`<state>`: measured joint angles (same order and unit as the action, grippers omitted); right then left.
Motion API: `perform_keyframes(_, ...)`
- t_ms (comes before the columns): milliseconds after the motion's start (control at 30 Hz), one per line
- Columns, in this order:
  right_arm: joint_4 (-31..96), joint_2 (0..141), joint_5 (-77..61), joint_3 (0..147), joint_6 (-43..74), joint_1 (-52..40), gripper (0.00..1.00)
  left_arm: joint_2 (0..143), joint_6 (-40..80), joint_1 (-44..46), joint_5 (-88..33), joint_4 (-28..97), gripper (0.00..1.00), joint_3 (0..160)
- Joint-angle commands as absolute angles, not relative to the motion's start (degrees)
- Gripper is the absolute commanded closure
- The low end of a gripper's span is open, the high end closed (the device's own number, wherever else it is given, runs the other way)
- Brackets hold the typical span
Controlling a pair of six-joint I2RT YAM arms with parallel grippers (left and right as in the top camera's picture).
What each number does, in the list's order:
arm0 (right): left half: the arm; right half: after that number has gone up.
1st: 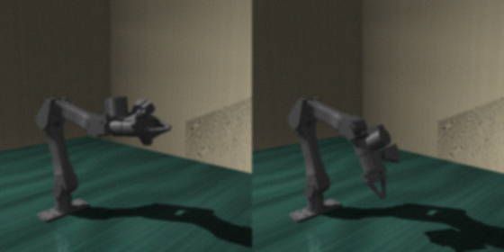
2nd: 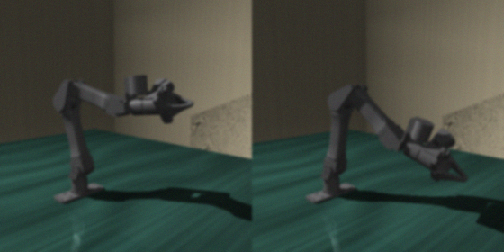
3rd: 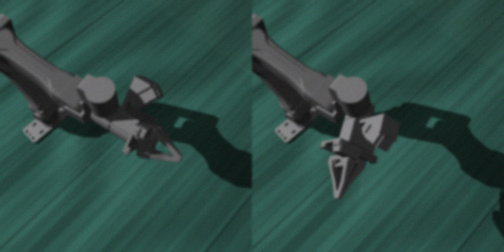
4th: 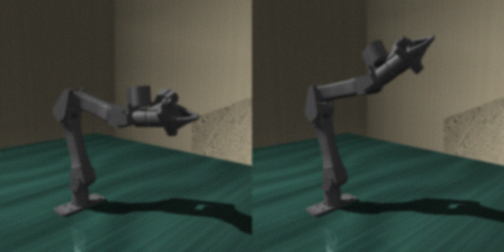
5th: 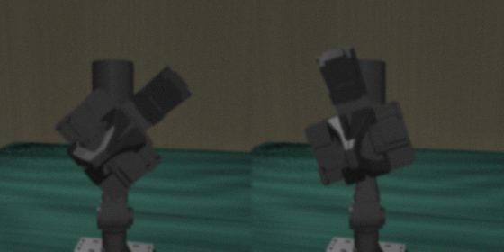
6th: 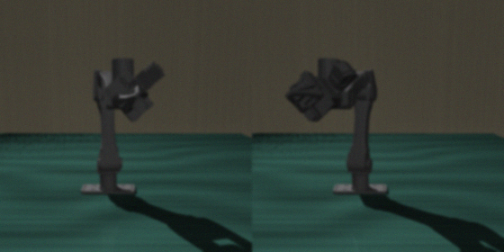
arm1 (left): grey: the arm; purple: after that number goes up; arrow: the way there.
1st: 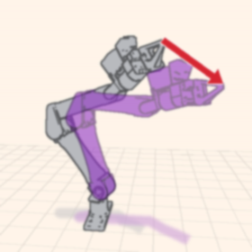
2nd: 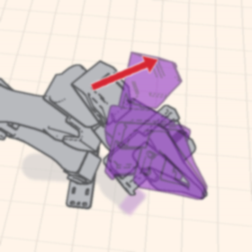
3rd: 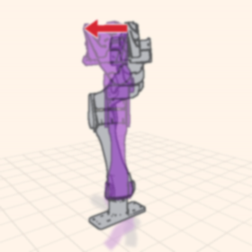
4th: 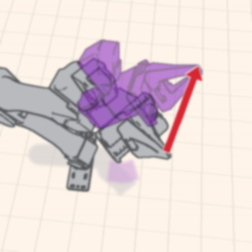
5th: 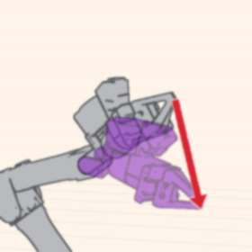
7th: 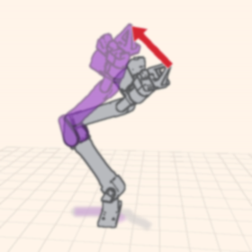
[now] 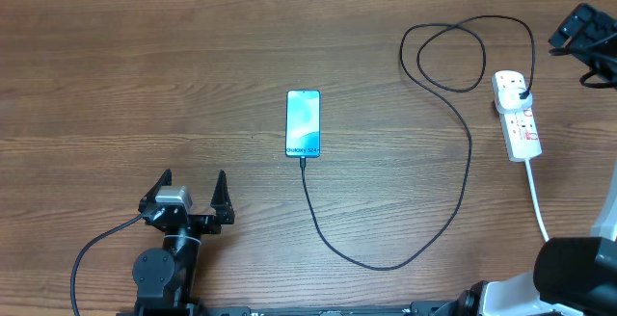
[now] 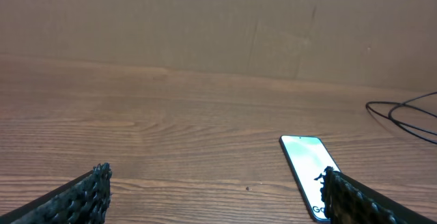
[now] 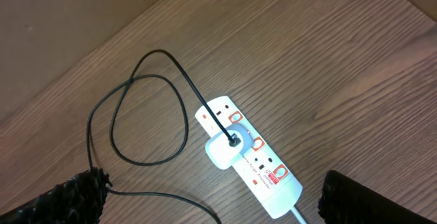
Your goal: Plug charger to phone and switch on socket
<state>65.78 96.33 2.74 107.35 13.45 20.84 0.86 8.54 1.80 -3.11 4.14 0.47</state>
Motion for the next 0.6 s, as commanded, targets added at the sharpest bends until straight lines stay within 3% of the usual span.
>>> perform_keyframes(0, 65.6, 91.0, 2.4, 108.0, 13.2, 19.7, 0.00, 0.3, 7.3, 1.8, -2.3, 4.3, 0.00, 0.3)
perform_keyframes(267, 64.8, 85.1, 4.0, 105.5, 11.8, 13.7, 0.00, 0.3, 7.3, 1.8, -2.3, 4.3, 0.00, 0.3)
perform_keyframes(567, 56.2, 81.4, 2.7, 87.3, 6.7, 0.5, 0.00, 0.3, 7.3, 1.8, -2.3, 4.3, 0.00, 0.3)
